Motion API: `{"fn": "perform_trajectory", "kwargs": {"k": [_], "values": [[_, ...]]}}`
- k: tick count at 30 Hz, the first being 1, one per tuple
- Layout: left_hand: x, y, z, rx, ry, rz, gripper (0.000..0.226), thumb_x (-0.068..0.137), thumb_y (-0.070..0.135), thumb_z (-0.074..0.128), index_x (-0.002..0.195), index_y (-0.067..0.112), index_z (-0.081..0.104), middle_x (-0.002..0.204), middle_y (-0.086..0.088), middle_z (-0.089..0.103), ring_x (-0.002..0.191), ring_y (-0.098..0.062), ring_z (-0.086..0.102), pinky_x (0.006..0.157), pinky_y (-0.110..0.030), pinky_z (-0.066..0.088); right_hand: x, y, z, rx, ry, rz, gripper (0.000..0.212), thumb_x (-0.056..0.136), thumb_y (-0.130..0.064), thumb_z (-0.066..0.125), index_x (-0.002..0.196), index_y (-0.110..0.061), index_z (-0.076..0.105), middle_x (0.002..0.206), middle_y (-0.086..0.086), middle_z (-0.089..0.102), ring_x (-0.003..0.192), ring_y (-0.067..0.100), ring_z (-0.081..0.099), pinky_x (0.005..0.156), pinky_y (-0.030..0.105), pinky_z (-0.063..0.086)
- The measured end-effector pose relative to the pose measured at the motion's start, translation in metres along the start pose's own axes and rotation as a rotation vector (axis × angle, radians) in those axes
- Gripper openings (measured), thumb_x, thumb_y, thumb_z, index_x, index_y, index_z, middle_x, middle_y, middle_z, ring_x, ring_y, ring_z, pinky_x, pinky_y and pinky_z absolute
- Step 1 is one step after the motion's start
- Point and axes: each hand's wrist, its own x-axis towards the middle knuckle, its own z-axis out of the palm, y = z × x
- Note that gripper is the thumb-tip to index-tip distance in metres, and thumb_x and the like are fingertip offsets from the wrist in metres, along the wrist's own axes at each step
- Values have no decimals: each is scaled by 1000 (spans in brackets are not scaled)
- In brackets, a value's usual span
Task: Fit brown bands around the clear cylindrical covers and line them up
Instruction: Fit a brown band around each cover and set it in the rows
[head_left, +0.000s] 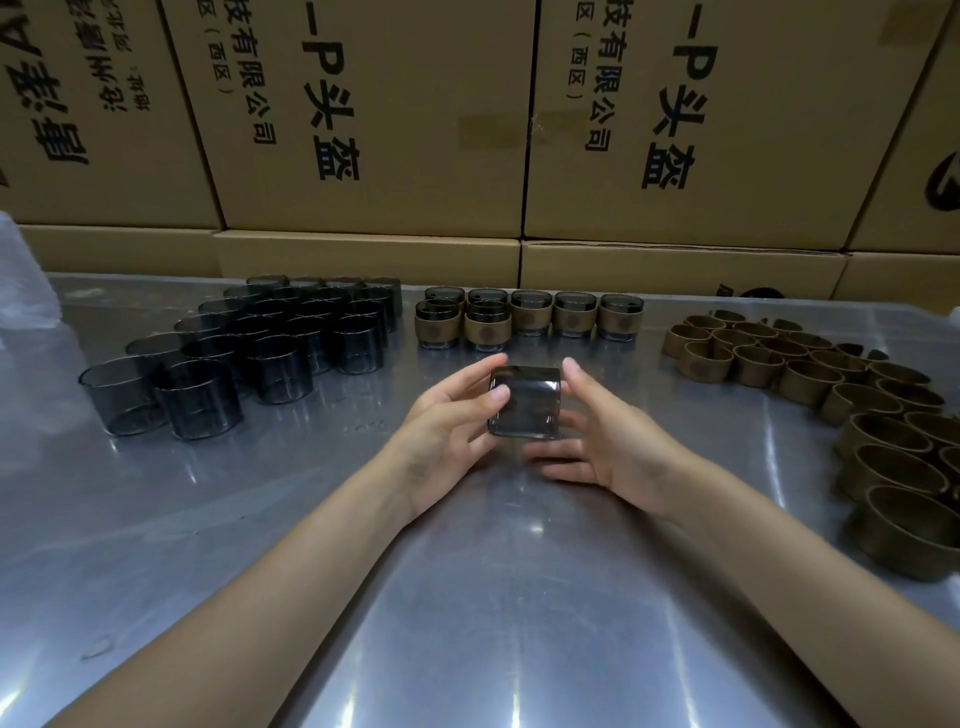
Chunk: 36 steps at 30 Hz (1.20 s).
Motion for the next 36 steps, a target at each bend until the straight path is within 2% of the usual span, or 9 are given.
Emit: {"fn": "perform_trajectory", "kwargs": {"k": [3,7,12,18,21,26,29,33,36], "values": [[0,0,1,44,-5,1,58,71,8,69,128,15,59,121,-3,66,110,-16,64,90,-28,53,2,2,1,-23,20,16,43,94,-55,43,116,-24,60,104,2,72,71,14,71,55,22,55],[0,0,4,123,40,-44,71,71,19,75,137,23,50,139,1,54,127,-17,53,111,-37,37,2,7,-10,179,-26,-102,41,86,-28,61,126,-21,56,116,2,69,89,18,71,68,25,55],[0,-1,8,121,76,-49,66,72,30,72,134,19,51,128,-5,64,114,-17,64,92,-29,51,5,12,-15,287,-12,-180,55,68,-3,69,116,-27,55,103,1,73,92,19,72,77,30,55],[-1,-4,12,122,151,57,61,66,18,73,125,22,58,128,-3,61,119,-15,60,99,-30,49,4,18,-1,38,118,-273,64,75,6,73,123,-25,44,114,4,62,102,19,66,90,29,54],[-1,-2,15,127,133,47,54,69,24,68,122,22,59,126,-2,62,114,-15,63,96,-29,51,0,21,9,-354,219,-374,80,72,-3,81,132,-26,34,112,-9,52,103,8,58,84,13,48],[-3,0,17,56,147,30,59,70,36,58,125,16,61,123,-3,67,112,-18,64,89,-32,50,-2,28,17,-751,294,-445,96,71,-26,83,144,-25,19,141,2,36,126,17,44,102,30,42],[-5,1,21,83,146,32,53,72,36,55,121,17,63,123,-4,67,113,-19,63,94,-33,49,-5,27,19,-806,312,-423,97,73,-35,81,145,-25,16,148,2,32,133,19,38,105,33,40],[-4,2,20,67,175,26,36,90,25,48,121,15,62,125,-5,66,113,-20,62,101,-34,46,-20,21,16,-969,424,-397,80,84,-61,56,148,-28,21,149,0,35,139,19,26,114,43,26],[-2,2,18,43,189,21,33,94,25,44,119,15,64,123,-5,66,112,-21,63,99,-35,47,-34,6,-8,-1193,694,-400,55,93,-59,40,138,-28,45,146,-1,41,143,19,20,119,52,8]]}}
